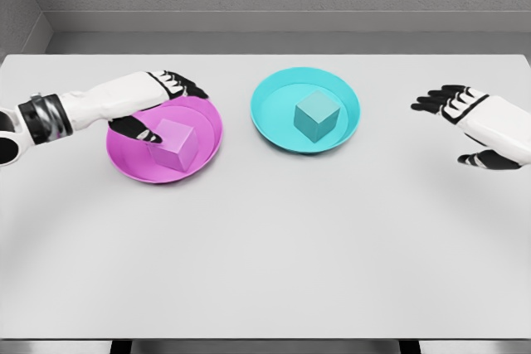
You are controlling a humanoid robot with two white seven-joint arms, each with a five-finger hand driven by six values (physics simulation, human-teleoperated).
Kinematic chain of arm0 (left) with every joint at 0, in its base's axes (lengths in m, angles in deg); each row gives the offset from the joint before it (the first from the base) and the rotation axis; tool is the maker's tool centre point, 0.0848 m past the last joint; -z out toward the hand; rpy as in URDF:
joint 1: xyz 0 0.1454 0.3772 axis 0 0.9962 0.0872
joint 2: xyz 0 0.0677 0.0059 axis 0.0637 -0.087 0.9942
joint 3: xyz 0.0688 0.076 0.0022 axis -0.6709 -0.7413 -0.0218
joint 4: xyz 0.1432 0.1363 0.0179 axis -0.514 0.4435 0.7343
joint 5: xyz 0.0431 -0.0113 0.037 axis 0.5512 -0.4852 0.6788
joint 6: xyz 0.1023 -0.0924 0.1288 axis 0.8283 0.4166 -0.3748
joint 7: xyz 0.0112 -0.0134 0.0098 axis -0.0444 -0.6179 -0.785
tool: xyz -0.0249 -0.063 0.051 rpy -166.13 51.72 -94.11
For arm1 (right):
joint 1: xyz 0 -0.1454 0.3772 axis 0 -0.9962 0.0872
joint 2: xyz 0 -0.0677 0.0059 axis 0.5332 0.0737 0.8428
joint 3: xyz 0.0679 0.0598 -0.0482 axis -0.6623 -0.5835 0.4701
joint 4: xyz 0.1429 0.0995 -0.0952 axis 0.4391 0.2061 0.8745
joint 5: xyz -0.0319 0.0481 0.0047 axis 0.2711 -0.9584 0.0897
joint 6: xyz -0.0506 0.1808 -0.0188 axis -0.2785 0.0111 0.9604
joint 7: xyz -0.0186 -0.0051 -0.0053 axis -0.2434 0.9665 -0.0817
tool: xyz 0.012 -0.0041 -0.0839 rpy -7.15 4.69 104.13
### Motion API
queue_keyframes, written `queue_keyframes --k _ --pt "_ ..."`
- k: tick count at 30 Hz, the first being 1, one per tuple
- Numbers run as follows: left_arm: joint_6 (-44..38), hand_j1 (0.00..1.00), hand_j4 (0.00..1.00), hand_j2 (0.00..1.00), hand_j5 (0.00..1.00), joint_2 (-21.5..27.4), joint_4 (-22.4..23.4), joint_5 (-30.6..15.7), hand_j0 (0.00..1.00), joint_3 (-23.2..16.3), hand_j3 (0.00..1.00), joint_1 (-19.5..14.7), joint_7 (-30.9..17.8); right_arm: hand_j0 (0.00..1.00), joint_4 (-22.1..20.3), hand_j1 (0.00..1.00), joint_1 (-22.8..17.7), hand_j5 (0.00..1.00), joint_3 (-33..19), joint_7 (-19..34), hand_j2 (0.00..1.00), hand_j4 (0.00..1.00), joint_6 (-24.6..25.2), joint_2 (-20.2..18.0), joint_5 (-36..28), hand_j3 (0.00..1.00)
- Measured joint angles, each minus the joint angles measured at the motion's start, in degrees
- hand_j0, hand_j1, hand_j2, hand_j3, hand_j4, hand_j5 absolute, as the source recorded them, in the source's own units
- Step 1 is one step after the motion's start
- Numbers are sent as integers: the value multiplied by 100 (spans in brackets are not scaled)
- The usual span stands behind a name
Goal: Place the blocks in the corresponding plates according to their colors
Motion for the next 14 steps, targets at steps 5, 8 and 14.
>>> queue_keyframes --k 5,8,14 --pt "1 100 100 100 100 542 -8 -209 100 94 100 97 1 100 -77 100 0 100 -108 19 100 100 1 87 -1 100" --pt "0 100 100 100 100 1056 16 -332 100 146 100 105 1 100 -94 100 -123 100 -105 22 100 100 0 107 2 100" --pt "1 100 100 100 100 1664 84 -464 100 346 100 387 1 100 -104 100 -185 100 -65 29 100 100 0 209 2 100"
